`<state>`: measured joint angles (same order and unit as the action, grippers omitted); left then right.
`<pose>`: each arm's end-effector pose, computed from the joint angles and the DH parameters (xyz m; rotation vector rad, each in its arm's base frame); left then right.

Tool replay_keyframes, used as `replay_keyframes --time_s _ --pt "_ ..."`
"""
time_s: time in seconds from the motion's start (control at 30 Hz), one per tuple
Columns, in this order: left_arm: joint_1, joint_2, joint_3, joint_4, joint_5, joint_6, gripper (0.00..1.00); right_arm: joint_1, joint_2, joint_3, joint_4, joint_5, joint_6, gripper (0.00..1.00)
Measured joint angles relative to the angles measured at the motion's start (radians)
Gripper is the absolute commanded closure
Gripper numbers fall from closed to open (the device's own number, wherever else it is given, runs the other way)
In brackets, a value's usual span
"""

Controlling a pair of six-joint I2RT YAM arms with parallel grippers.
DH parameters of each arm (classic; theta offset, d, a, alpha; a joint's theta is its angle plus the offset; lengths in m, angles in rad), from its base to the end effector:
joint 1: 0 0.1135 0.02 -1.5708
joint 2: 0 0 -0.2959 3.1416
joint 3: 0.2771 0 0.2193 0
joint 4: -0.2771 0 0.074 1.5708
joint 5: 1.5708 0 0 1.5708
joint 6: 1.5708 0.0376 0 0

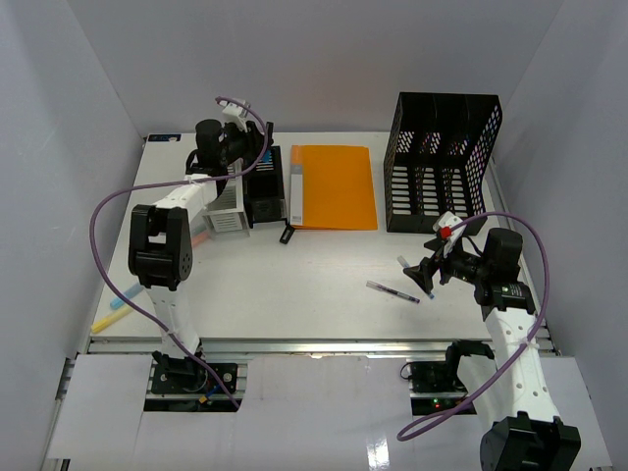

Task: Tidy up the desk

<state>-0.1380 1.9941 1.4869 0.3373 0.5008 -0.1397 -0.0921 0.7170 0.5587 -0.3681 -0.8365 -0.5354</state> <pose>0.4536 -0.0812 0.3152 0.3700 1.7229 -0.6374 0.1026 0.0186 0.2841 -0.8828 1.7292 0.4611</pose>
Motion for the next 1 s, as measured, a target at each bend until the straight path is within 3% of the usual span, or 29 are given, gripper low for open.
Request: replay_keyframes --time_s 0.4,0.73,1.0 --pt "0.018 0.018 -0.014 0.051 -0.022 0.061 0.9 0.0 0.003 0.0 0.0 -0.002 0.0 0.08" --pt "0.018 0.018 -0.106 0.056 -0.062 0.073 0.46 0.0 0.003 0.0 0.0 -0.001 0.0 0.08" --pt "0.018 -0.051 -0.153 0.034 -0.082 0.075 0.35 0.0 0.002 0.0 0.0 -0.001 0.0 0.08"
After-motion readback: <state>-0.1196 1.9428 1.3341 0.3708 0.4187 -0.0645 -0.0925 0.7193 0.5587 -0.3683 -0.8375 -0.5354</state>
